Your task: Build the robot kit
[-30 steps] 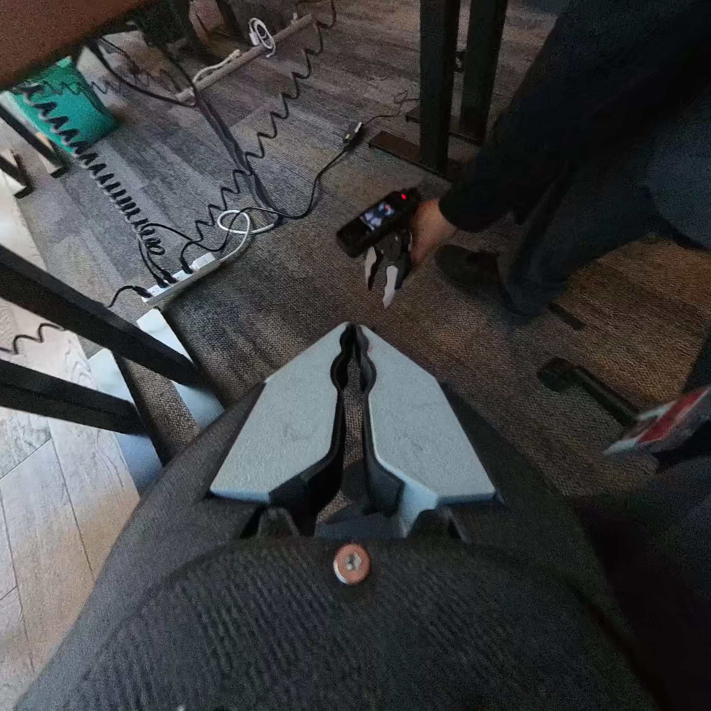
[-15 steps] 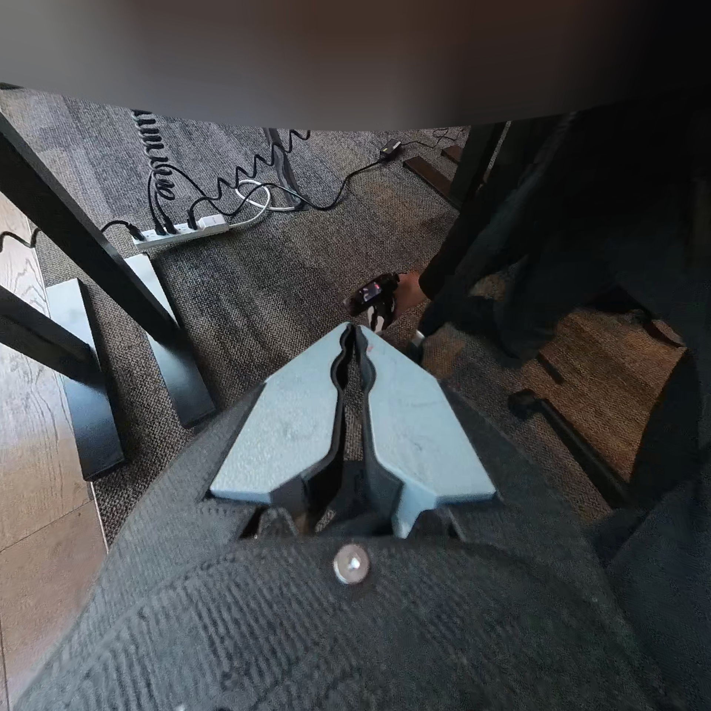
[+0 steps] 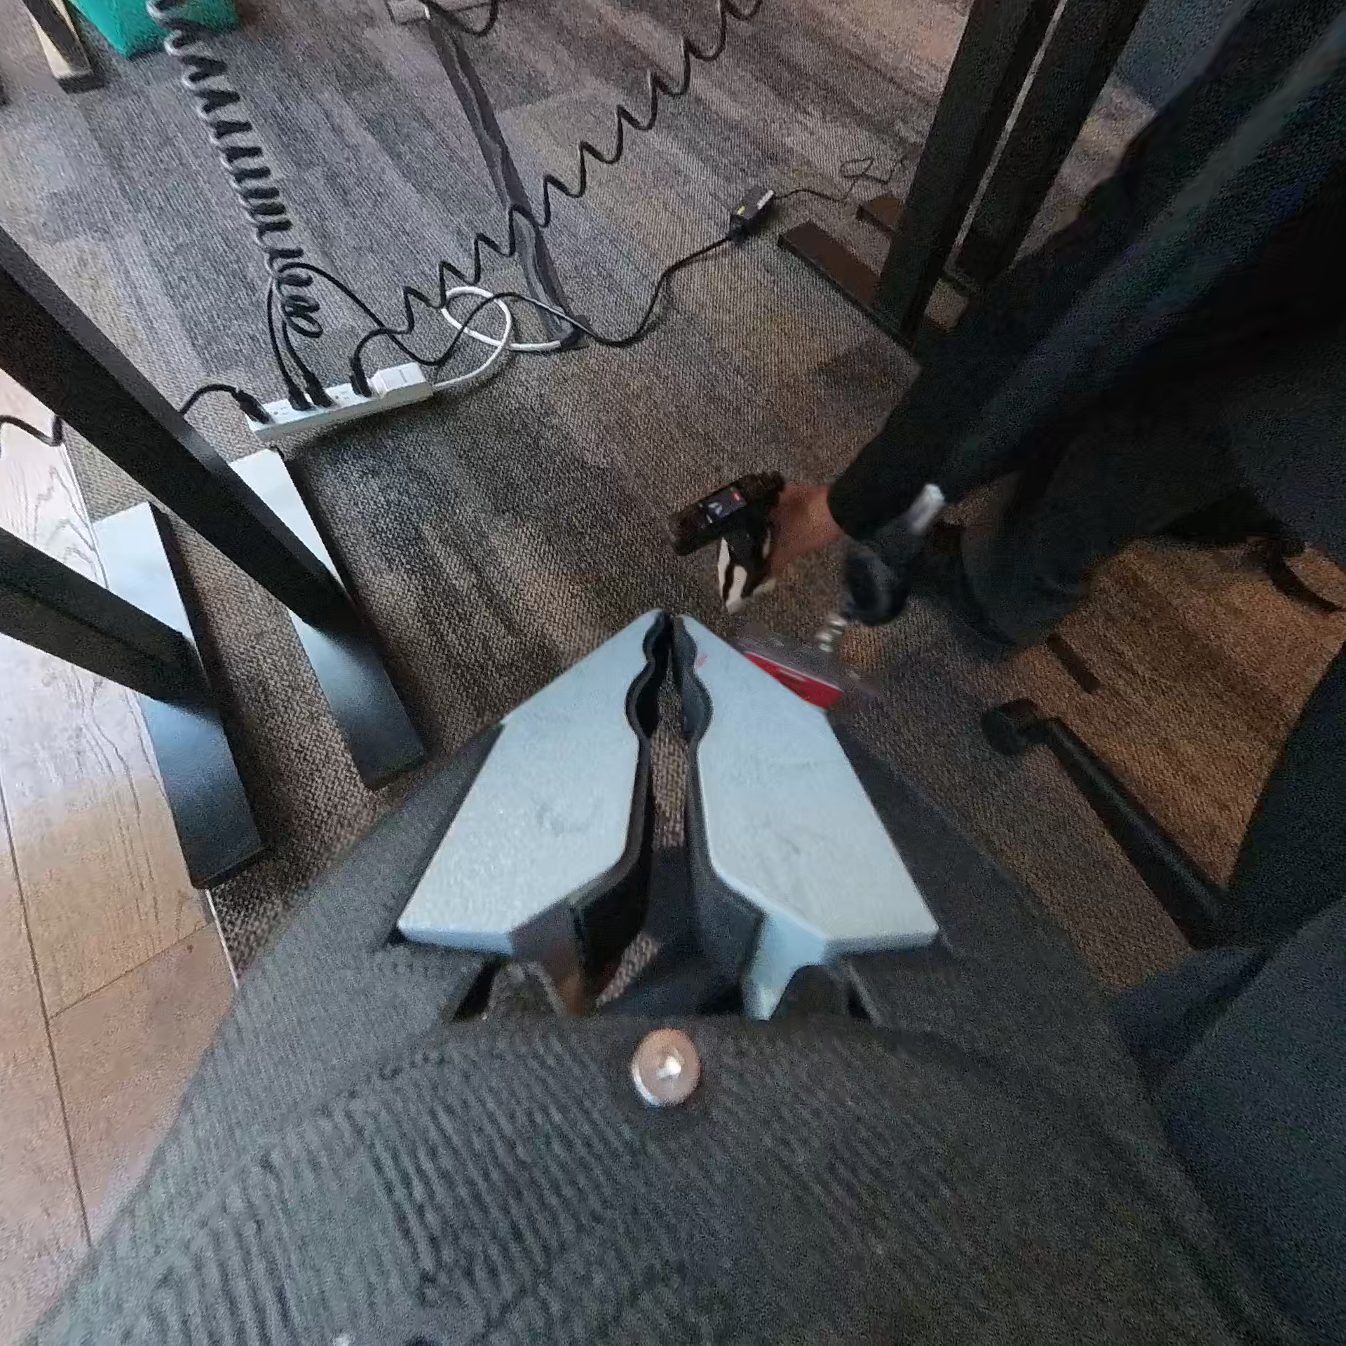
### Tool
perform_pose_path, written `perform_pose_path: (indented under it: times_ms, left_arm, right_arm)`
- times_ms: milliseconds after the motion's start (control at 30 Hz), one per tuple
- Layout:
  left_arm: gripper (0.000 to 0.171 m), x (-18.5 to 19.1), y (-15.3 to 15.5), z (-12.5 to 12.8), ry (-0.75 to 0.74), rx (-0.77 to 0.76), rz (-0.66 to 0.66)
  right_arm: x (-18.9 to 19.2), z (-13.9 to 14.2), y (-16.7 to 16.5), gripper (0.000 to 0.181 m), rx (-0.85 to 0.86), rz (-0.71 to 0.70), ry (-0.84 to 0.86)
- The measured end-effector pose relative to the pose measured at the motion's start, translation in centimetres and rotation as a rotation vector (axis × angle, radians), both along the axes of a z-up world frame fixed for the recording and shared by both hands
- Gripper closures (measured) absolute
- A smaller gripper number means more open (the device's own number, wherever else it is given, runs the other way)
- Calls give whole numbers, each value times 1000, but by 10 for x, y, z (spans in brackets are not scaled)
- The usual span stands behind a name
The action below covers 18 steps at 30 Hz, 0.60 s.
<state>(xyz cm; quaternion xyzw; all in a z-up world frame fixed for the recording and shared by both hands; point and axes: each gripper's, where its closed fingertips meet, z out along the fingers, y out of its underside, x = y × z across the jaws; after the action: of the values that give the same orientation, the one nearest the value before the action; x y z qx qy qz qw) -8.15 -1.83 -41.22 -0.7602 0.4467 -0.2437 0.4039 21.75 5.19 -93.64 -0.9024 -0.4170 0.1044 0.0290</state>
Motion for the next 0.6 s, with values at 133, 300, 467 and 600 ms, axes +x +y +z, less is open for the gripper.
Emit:
perform_pose_path:
  times_ms: [133, 300, 467, 600]
  left_arm:
    - [171, 16, 21, 23, -112, 52, 12]
    - [171, 52, 39, 40, -207, 56, -9]
    - [171, 74, 20, 53, -203, 126, -18]
    - [171, 91, -6, 58, -119, 209, -44]
  right_arm:
    - [-52, 105, -41, 174, 46, 260, 80]
    - [-121, 313, -131, 174, 141, 522, 308]
    - [-155, 554, -191, 174, 488, 421, 595]
    - [-82, 706, -144, 174, 941, 71, 479]
